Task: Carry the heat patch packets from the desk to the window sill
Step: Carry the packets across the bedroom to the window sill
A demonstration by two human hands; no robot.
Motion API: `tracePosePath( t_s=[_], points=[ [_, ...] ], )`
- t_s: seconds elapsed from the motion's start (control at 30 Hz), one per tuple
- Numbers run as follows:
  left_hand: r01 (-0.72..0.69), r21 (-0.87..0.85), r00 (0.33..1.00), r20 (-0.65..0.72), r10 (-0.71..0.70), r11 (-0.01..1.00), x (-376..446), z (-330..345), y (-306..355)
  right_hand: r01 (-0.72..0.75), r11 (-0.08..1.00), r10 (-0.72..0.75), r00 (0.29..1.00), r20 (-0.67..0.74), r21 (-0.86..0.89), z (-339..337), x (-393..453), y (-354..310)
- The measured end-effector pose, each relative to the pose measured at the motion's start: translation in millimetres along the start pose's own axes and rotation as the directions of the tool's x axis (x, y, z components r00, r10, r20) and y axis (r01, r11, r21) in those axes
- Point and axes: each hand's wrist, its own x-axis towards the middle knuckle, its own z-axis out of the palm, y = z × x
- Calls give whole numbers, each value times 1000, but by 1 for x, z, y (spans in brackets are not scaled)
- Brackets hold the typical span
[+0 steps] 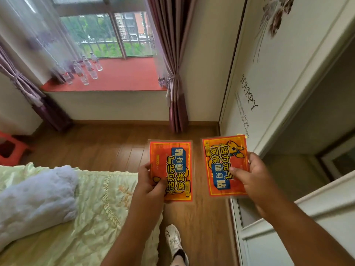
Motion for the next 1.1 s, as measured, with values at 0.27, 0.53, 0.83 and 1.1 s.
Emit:
tracePosePath(
  t_s=[0.27,0.53,0.83,1.1],
  points=[
    [-26,-16,995,99,28,1000,128,-9,19,29,999,-31,998,-49,-25,42,88,-43],
    [-46,57,994,100,40,997,235,-49,39,47,995,-50,998,-27,-82,103,168,-74],
    [32,-19,998,-56,-33,999,289,-93,35,45,995,-39,996,75,-86,163,245,-100],
    [14,30,984,-177,-9,999,364,-90,59,46,998,-36,984,177,-53,195,344,-134]
  ],
)
